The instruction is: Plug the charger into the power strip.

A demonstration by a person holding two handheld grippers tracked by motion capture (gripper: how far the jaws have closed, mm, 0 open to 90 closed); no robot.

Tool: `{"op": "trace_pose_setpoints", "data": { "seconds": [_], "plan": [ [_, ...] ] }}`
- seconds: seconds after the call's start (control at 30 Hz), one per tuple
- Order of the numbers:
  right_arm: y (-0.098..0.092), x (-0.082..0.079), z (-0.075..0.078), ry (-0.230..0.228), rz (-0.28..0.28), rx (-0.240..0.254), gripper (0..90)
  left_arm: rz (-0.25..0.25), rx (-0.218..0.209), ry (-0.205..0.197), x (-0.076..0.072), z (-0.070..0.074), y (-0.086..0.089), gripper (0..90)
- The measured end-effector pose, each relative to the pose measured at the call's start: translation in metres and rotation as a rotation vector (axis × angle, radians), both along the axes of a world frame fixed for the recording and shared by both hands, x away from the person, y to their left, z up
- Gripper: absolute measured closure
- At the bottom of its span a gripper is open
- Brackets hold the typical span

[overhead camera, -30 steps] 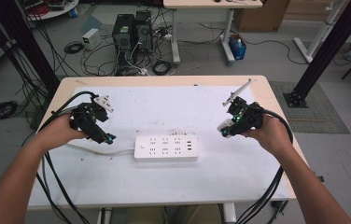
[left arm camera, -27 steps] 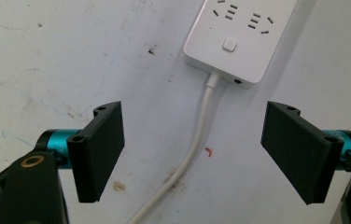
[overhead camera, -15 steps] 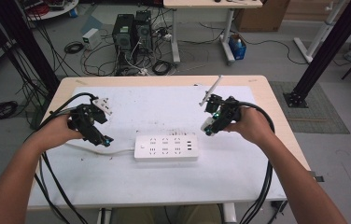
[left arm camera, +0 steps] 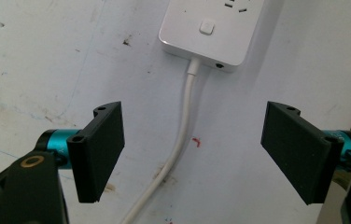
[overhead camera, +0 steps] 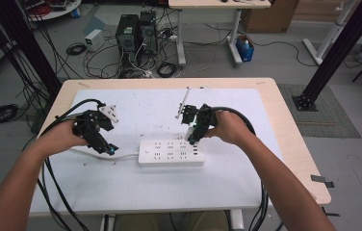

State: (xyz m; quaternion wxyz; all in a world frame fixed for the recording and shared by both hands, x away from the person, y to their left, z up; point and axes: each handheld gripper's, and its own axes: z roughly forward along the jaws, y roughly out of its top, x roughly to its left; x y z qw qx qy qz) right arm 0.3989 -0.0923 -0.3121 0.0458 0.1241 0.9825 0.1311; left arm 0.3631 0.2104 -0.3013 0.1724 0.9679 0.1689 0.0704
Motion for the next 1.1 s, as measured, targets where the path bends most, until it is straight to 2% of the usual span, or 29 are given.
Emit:
{"op": "trace_pose_setpoints", "data": {
  "seconds": [0.07, 0.2, 0.23, 0.33, 0.53, 0.67, 0.77, 1.1],
  "plan": [
    [0.008, 0.003, -0.004, 0.013, 0.019, -0.006, 62.3, -0.007, -0.002, 0.004, 0.001, -0.002, 0.000, 21.6],
    [0.025, 0.007, -0.014, 0.043, 0.068, -0.053, 62.3, -0.011, -0.002, 0.009, 0.002, -0.008, 0.000, 21.6],
    [0.028, 0.007, -0.017, 0.025, 0.071, -0.055, 62.3, -0.015, 0.006, 0.012, 0.002, -0.010, 0.001, 21.6],
    [0.036, 0.013, -0.024, 0.052, 0.084, -0.072, 62.3, -0.008, 0.005, 0.017, 0.004, -0.015, 0.004, 21.6],
    [0.041, 0.018, -0.037, 0.054, 0.133, -0.121, 62.3, -0.002, -0.004, 0.018, 0.008, -0.020, 0.007, 21.6],
    [0.044, 0.019, -0.040, 0.059, 0.158, -0.127, 62.3, -0.009, -0.008, 0.015, 0.010, -0.020, 0.006, 21.6],
    [0.046, 0.019, -0.042, 0.042, 0.187, -0.157, 62.4, -0.013, -0.005, 0.017, 0.011, -0.021, 0.005, 21.6],
    [0.048, 0.020, -0.046, 0.041, 0.236, -0.165, 62.6, -0.004, -0.016, 0.019, 0.012, -0.024, 0.007, 21.6]
  ]
}}
